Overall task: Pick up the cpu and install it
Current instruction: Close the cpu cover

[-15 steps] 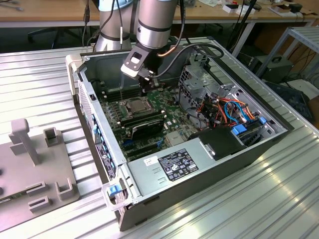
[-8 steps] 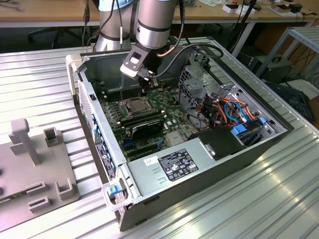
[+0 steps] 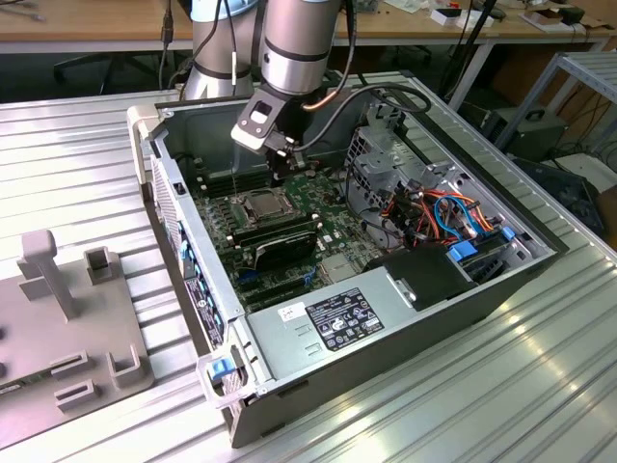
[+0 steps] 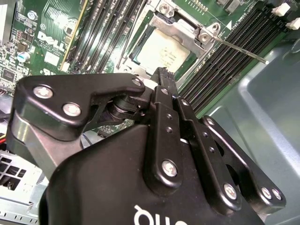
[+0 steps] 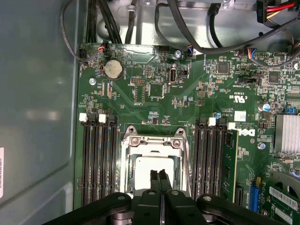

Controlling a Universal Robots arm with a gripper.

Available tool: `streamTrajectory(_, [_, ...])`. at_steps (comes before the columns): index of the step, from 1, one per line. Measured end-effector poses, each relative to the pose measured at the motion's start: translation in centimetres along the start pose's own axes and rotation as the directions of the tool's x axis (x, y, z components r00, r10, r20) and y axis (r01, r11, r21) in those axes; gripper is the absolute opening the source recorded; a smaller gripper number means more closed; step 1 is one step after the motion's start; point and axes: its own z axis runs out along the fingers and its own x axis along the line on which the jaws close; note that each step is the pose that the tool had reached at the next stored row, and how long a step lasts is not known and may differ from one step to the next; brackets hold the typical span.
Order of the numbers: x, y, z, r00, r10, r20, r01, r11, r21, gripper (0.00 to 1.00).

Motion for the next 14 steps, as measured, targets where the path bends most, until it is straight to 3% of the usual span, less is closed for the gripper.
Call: streamTrajectory(14, [0.01,-0.38,-0.01,1.0000,0.000,0.0000,0.000,1.0000,-0.0008,0.11])
